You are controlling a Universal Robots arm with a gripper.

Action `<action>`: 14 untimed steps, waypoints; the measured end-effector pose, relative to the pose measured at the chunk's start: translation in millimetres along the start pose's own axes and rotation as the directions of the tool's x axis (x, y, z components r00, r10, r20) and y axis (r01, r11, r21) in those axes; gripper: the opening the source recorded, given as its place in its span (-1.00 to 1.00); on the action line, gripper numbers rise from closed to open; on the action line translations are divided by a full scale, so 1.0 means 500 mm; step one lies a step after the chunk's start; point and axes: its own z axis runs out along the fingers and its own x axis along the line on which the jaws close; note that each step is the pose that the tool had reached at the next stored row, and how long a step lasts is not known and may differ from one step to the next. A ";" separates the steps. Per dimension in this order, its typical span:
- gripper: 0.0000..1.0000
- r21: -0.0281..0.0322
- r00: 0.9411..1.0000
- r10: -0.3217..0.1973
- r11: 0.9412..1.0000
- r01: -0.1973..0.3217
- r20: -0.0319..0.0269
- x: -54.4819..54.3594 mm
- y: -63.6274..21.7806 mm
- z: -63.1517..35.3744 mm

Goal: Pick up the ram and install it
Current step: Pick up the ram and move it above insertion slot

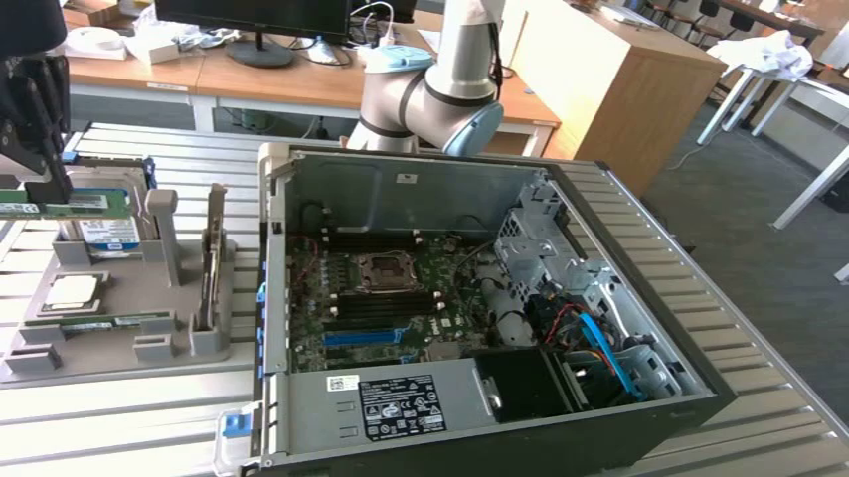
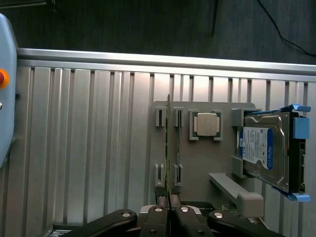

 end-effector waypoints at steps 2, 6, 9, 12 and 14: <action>-0.77 0.000 1.000 0.000 1.000 0.000 0.000 0.000 -0.002 0.000; -0.77 0.000 1.000 0.000 1.000 0.000 0.000 0.000 -0.013 0.000; -0.77 0.000 1.000 0.000 1.000 0.000 0.000 0.001 -0.023 -0.001; -0.77 0.000 1.000 0.000 1.000 0.000 0.000 0.001 -0.033 -0.001; -0.77 -0.001 1.000 0.000 1.000 0.000 0.000 0.001 -0.040 -0.001</action>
